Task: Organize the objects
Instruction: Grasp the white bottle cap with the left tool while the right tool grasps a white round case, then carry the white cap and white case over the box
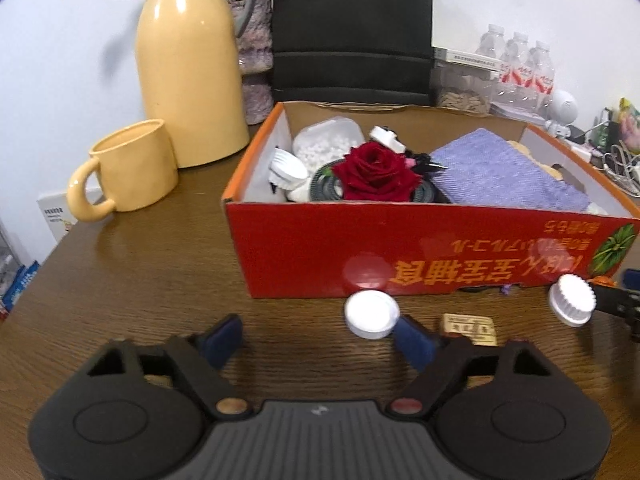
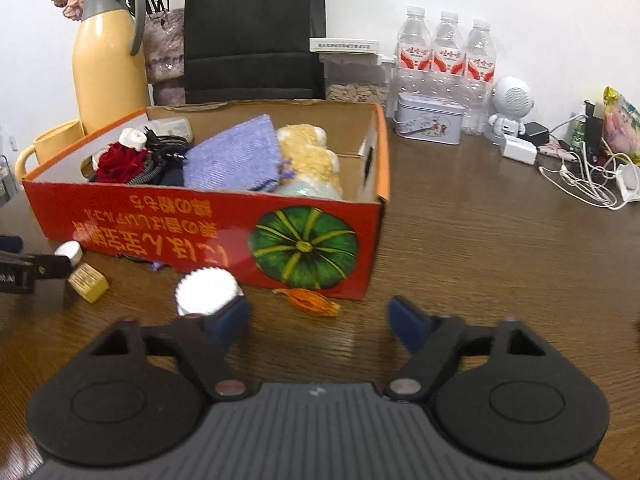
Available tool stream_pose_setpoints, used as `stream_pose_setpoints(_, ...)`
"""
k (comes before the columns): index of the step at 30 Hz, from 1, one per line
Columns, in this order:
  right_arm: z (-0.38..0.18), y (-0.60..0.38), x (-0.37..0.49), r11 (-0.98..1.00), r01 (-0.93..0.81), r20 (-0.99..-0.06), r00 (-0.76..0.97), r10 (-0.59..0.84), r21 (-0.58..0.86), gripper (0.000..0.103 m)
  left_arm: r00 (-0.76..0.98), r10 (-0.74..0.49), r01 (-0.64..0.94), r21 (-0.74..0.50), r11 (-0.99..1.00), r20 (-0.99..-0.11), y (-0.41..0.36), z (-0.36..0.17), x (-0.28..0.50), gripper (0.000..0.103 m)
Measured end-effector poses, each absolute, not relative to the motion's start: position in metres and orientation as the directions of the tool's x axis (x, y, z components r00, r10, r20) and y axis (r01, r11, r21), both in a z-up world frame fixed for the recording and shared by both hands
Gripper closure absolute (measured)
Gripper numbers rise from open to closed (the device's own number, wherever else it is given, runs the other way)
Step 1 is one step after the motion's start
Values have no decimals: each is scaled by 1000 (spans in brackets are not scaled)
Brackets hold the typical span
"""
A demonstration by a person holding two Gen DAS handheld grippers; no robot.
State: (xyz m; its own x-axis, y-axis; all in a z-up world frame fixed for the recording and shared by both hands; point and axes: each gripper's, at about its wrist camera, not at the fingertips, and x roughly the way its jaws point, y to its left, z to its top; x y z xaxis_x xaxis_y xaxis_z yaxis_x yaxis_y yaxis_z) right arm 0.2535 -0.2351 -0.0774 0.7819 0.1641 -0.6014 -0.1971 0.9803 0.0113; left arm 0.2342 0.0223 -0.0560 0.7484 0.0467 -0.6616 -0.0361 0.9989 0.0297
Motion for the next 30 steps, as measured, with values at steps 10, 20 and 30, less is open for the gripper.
stream_pose_setpoints(10, -77, -228, 256, 979, -201, -597, 782, 181, 34, 77, 778, 2, 5, 9, 1000, -628, 14, -52, 225, 78)
stream_pose_setpoints(20, -72, -224, 237, 969, -241, -555, 799, 231, 55, 92, 794, 5, -12, -8, 1000, -608, 19, -50, 215, 78)
stream_pose_setpoints(30, -58, -228, 197, 966, -250, -437, 863, 255, 69, 92, 830, -12, -1, -23, 1000, -557, 18, -43, 188, 78)
